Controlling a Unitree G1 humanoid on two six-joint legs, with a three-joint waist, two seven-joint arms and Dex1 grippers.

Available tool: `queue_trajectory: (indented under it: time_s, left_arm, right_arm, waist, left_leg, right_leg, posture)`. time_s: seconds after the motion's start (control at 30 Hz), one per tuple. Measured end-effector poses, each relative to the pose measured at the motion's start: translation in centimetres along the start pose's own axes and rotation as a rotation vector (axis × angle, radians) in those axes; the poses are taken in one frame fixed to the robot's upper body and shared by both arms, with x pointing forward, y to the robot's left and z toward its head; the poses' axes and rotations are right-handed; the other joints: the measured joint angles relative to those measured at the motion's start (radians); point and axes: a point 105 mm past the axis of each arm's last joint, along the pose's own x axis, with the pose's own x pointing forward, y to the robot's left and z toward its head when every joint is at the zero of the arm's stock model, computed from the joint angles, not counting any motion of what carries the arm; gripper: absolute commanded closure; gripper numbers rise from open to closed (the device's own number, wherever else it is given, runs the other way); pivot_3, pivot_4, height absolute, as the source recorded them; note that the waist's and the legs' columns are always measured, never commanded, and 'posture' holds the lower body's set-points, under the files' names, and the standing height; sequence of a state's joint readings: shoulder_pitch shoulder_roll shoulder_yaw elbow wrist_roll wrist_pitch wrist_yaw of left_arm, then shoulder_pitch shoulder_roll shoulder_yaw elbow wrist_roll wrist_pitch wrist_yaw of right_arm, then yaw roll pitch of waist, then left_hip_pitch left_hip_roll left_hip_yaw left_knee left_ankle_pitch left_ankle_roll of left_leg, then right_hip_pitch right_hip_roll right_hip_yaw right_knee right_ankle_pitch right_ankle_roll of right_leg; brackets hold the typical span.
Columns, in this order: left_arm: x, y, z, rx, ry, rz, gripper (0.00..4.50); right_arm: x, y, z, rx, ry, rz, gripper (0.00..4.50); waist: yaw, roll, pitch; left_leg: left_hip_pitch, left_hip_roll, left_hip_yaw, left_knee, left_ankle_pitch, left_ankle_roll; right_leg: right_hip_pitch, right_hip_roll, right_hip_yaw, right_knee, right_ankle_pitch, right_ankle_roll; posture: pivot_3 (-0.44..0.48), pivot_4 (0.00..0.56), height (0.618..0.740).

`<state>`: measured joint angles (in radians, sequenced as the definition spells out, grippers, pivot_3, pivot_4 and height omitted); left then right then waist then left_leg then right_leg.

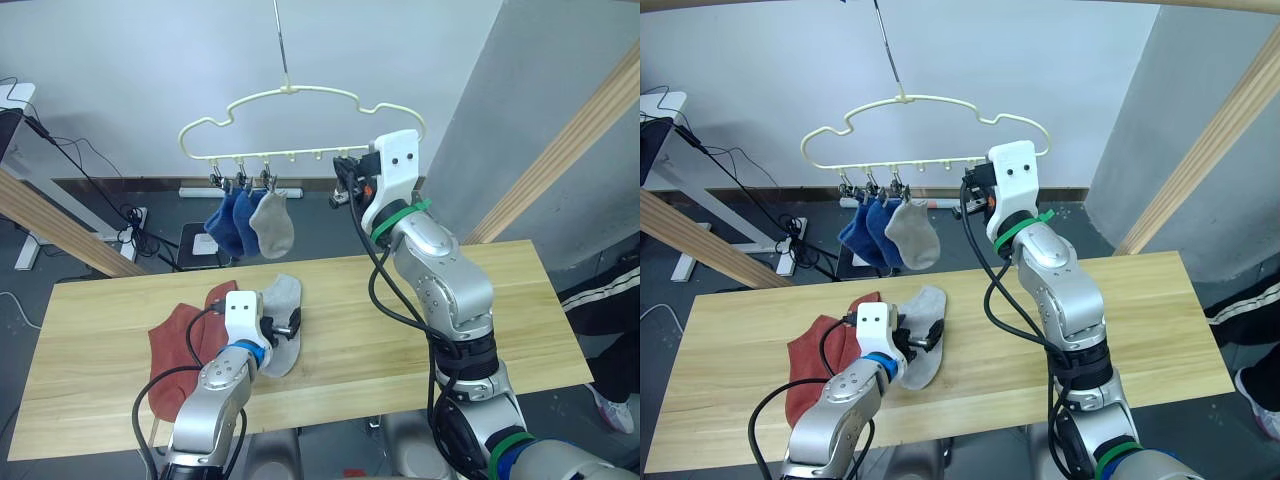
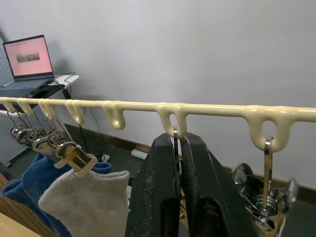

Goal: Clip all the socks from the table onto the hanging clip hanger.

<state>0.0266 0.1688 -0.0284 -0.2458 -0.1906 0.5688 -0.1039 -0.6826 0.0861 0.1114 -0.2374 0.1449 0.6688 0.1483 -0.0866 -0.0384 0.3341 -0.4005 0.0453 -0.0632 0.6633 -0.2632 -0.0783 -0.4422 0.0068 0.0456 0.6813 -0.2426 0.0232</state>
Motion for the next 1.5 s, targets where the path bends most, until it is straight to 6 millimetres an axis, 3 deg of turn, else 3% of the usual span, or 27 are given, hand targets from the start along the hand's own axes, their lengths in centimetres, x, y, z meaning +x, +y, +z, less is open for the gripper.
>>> queue_trajectory:
  time_s: [0.23, 0.43, 0.8, 1.07, 1.37, 1.5]
  left_arm:
    - [0.5, -0.1, -0.4, -0.008, 0.045, 0.003, 0.04]
    - [0.5, -0.1, -0.7, 0.012, 0.071, 0.002, 1.58]
    - [0.5, -0.2, -0.8, 0.033, 0.077, -0.019, 2.84]
    - [0.2, -0.5, -0.9, 0.06, 0.064, -0.057, 4.44]
    - [-0.3, -0.6, 0.5, 0.177, -0.055, -0.12, 4.48]
    - [-0.8, -1.7, 3.5, 0.283, -0.25, -0.184, 4.48]
  right_arm:
    - [0.0, 0.1, -0.1, 0.001, 0.004, 0.001, 4.5]
    - [0.0, 0.0, -0.1, 0.002, 0.009, 0.0, 4.5]
    - [0.0, 0.1, -0.2, 0.004, 0.013, 0.0, 4.5]
    - [0.0, 0.1, -0.2, 0.004, 0.013, 0.001, 4.5]
    - [0.0, 0.3, -0.2, 0.006, 0.013, 0.007, 4.5]
    - [0.0, 0.3, -0.2, 0.006, 0.014, 0.008, 4.5]
  waist:
    - [-0.001, 0.0, -0.002]
    - [-0.001, 0.001, -0.005]
    - [-0.001, 0.002, -0.005]
    - [-0.001, 0.002, -0.005]
    - [-0.001, 0.002, -0.005]
    - [0.0, 0.002, -0.005]
  left_leg:
    - [0.0, 0.0, 0.0, 0.0, 0.0, 0.0]
    - [0.0, 0.0, 0.0, 0.0, 0.0, 0.0]
    - [0.0, 0.0, 0.0, 0.0, 0.0, 0.0]
    - [0.0, 0.0, 0.0, -0.001, 0.0, 0.0]
    - [0.0, 0.0, 0.0, -0.001, 0.0, 0.0]
    - [0.0, 0.0, 0.0, -0.001, 0.0, 0.0]
  right_leg:
    - [0.0, 0.0, 0.0, 0.0, 0.0, 0.0]
    - [0.0, 0.0, 0.0, 0.0, 0.0, 0.0]
    - [0.0, 0.0, 0.0, 0.0, 0.0, 0.0]
    - [0.0, 0.0, 0.0, -0.001, 0.0, 0.0]
    - [0.0, 0.0, 0.0, -0.001, 0.0, 0.0]
    - [0.0, 0.0, 0.0, -0.001, 0.0, 0.0]
  posture:
    - [-0.145, 0.288, 0.74]
    - [-0.149, 0.288, 0.74]
    - [-0.147, 0.286, 0.74]
    - [-0.139, 0.279, 0.74]
    - [-0.127, 0.272, 0.74]
    - [-0.131, 0.272, 0.74]
